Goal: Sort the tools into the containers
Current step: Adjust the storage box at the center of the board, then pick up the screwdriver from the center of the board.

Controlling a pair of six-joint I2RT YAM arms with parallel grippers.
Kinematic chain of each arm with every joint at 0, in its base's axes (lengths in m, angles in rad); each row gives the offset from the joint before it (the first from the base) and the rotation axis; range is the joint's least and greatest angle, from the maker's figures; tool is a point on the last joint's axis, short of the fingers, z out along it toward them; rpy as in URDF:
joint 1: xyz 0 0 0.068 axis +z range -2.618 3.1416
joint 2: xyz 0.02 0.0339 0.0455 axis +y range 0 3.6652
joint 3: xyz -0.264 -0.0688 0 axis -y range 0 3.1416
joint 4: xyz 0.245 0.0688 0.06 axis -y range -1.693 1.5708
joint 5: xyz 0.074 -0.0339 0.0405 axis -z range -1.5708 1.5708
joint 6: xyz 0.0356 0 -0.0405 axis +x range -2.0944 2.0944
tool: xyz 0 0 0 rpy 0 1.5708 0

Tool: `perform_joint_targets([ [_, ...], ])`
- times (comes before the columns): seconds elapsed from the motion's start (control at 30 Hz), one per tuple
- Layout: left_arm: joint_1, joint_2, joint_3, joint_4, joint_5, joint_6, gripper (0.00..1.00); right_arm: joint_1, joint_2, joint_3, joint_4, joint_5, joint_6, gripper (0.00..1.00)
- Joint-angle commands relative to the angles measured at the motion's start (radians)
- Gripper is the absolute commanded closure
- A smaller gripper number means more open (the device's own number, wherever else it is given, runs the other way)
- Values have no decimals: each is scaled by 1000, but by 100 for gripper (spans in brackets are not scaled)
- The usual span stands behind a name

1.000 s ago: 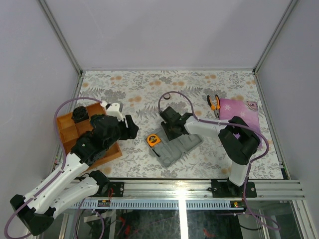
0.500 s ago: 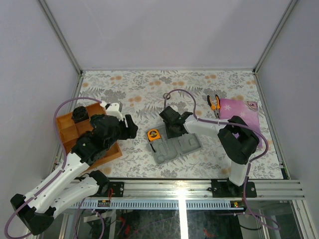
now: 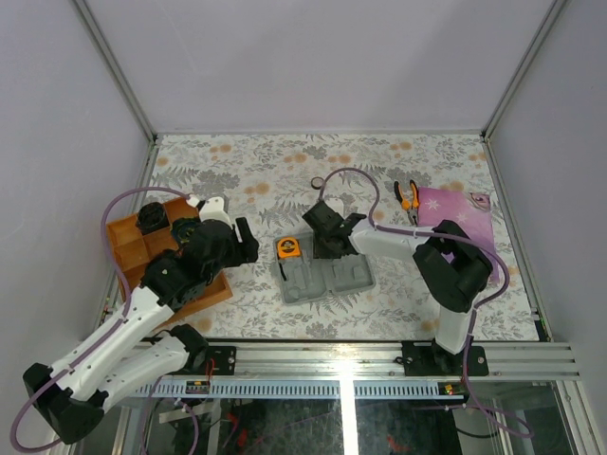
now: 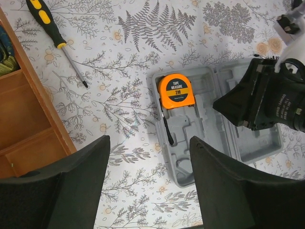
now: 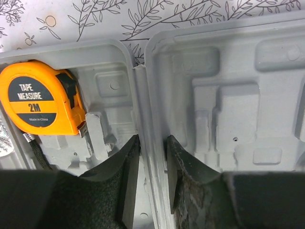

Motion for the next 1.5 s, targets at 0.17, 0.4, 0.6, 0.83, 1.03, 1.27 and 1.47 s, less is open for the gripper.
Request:
perform_joint_targets([
  [0.17, 76, 75, 32, -12, -23, -40, 33, -3, -263, -160, 211, 9, -36, 53],
  [0.4, 228, 195, 85, 9, 46, -18, 33, -4, -456, -275, 232, 3, -148, 50],
  [0.6, 356, 359, 142, 67, 92, -27, 33, -4, -613, -406, 217, 22, -165, 50],
  [0.83, 454, 550, 209, 131, 62, -44, 34, -4, -792, -531, 210, 15, -173, 49],
  [1.03, 534, 690, 267, 178, 56, -49, 34, -4, -897, -610, 215, -19, -134, 48],
  [1.27, 578, 843, 371, 224, 108, -34, 36, -4, -922, -651, 212, -33, -90, 50],
  [1.47, 582, 941, 439, 214, 94, -28, 39, -4, -931, -663, 196, -23, -76, 50],
])
